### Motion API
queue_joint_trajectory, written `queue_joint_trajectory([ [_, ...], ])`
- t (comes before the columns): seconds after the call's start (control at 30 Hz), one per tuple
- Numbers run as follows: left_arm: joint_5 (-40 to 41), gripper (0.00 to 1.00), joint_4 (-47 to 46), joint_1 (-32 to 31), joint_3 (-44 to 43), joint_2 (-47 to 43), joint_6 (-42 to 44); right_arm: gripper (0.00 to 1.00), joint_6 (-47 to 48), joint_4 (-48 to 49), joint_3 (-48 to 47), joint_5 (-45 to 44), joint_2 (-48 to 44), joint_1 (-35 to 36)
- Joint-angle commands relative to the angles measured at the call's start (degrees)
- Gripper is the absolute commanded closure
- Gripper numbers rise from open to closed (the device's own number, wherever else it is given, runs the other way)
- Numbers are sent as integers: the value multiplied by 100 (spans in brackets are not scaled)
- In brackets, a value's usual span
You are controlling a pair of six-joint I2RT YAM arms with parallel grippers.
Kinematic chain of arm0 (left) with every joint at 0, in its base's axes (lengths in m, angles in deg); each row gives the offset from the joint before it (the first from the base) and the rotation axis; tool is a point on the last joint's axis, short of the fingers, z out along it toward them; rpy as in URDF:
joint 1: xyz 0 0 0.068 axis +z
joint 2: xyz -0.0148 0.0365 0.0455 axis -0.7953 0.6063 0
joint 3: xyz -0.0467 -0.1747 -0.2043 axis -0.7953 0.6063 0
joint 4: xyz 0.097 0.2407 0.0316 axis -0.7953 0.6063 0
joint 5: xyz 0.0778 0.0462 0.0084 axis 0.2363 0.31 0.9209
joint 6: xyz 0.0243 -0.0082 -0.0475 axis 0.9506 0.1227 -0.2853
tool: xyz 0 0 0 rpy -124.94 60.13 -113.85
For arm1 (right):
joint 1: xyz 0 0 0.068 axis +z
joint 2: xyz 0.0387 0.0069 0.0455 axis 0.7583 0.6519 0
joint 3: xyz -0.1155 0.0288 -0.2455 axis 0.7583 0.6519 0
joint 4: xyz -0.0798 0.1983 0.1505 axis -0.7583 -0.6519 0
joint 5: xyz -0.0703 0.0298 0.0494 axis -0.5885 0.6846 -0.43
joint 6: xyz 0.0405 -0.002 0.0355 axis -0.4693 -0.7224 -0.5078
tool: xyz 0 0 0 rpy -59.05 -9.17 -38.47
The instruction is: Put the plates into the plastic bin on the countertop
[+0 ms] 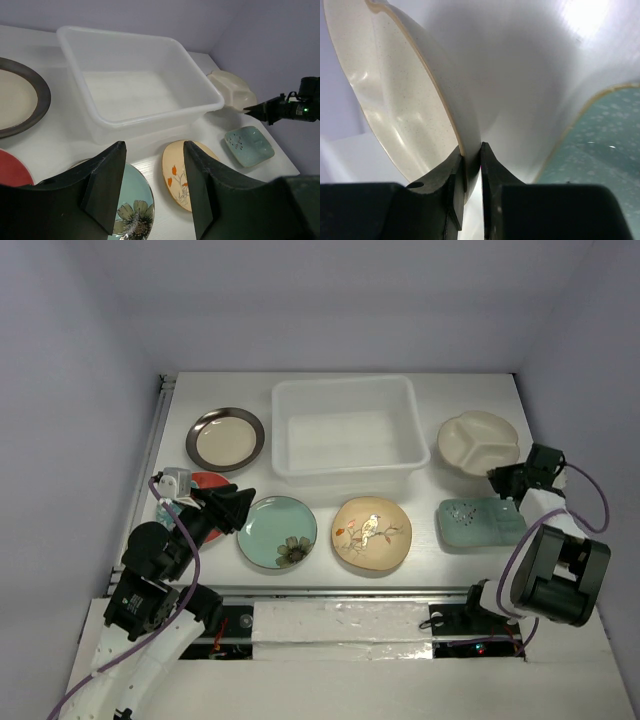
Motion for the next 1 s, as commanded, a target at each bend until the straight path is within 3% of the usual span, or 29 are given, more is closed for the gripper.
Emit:
queue_joint_trajectory([
  [0.0,59,53,-204,-36,-57,53,-48,100,-13,1837,-747,819,-776,-208],
  [0.27,33,54,-222,-36,-57,132,-48,100,382,1205,-1792,1679,-1436,-218],
  [0.47,24,54,-231,17,-57,176,-48,100,1032,343,-2671,1646,-1332,1116],
  [0.8,147,54,-213,69,-30,168,-100,100,1586,-387,-3972,1329,-67,2936],
  [0.97,173,54,-205,70,-30,220,-118,100,1832,-791,-4675,1118,960,3447],
])
